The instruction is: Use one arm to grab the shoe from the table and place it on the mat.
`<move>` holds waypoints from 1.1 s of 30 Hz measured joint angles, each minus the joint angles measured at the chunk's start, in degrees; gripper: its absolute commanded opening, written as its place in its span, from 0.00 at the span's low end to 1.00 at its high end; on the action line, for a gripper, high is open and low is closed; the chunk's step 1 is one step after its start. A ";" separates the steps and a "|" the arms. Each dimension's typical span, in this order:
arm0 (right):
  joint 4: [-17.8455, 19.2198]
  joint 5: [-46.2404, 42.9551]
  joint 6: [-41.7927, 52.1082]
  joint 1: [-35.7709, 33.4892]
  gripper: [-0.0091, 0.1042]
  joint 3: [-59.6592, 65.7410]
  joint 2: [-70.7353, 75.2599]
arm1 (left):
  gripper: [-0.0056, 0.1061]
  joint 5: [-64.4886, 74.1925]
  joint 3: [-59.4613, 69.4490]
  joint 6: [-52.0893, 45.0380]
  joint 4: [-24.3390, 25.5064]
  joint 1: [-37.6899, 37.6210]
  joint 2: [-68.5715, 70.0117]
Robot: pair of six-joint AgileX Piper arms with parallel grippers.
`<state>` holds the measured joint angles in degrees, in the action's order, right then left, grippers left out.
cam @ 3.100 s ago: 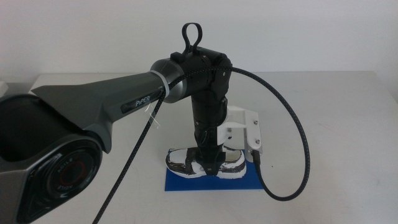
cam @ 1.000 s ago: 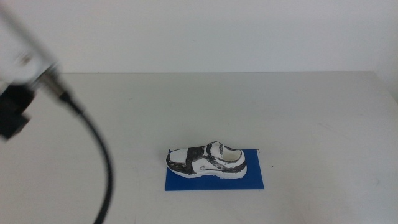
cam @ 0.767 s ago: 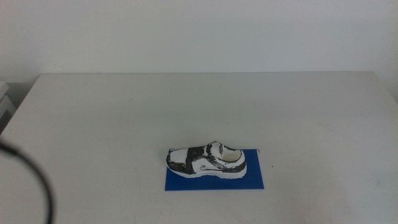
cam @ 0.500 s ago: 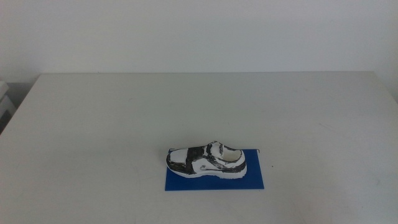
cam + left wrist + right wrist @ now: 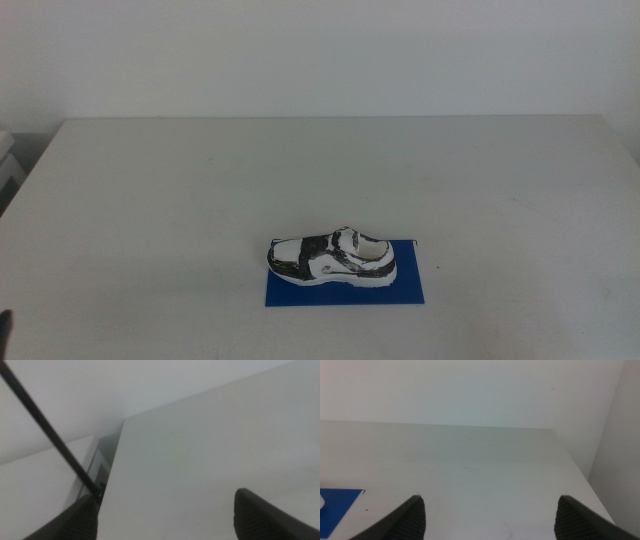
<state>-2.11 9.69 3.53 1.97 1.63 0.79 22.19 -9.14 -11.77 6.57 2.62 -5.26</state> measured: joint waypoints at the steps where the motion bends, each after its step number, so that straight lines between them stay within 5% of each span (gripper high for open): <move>1: 0.00 0.00 0.00 0.00 0.67 0.00 0.00 | 0.89 -2.66 1.59 -2.65 -2.90 1.02 0.00; 6: 0.00 0.00 0.00 0.00 0.67 0.00 0.00 | 0.89 -10.21 7.46 -7.31 -6.57 0.50 0.00; 15: 0.00 0.00 0.00 0.00 0.67 0.00 0.00 | 0.89 -13.16 10.78 1.99 -0.61 -2.86 4.48; 33: 0.00 0.00 0.00 0.00 0.67 0.00 0.00 | 0.89 -12.32 10.78 15.55 -0.25 -2.86 5.90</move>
<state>-2.11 9.69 3.53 1.97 1.63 0.79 9.88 1.64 3.78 6.32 -0.24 0.64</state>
